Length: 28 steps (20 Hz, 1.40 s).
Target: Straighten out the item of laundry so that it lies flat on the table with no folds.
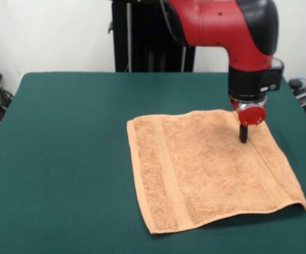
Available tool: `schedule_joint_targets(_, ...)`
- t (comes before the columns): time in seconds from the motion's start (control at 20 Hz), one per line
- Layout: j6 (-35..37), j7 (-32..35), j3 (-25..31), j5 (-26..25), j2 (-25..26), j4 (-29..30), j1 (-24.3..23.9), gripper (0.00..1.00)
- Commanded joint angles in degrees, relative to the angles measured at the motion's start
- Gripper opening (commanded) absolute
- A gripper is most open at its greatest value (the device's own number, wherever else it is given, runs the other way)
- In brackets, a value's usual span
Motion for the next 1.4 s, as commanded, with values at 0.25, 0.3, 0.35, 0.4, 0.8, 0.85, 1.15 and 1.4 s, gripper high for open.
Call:
schedule_joint_targets(0.25, 30.21, -16.00, -12.76, -14.31, -2.13, -20.36, 3.59, 0.00)
schedule_joint_targets(0.3, 32.46, -16.63, -11.34, -15.67, -2.65, -21.51, 2.36, 0.00)
schedule_joint_targets(0.35, 33.68, -16.63, -10.67, -16.94, -2.81, -22.40, 1.74, 0.00)
schedule_joint_targets(0.4, 36.31, -17.09, -9.15, -17.84, -3.47, -23.21, 0.64, 0.00)
schedule_joint_targets(0.8, 42.44, -14.96, -4.01, -23.50, -4.65, -28.24, -2.25, 0.00)
schedule_joint_targets(0.85, 42.14, -14.91, -3.65, -24.20, -4.33, -29.00, -2.51, 0.00)
schedule_joint_targets(1.15, 45.64, -16.57, -1.72, -26.77, -2.65, -35.74, -3.45, 0.00)
schedule_joint_targets(1.4, 51.19, -17.64, -1.19, -27.62, -1.05, -42.05, -3.52, 0.00)
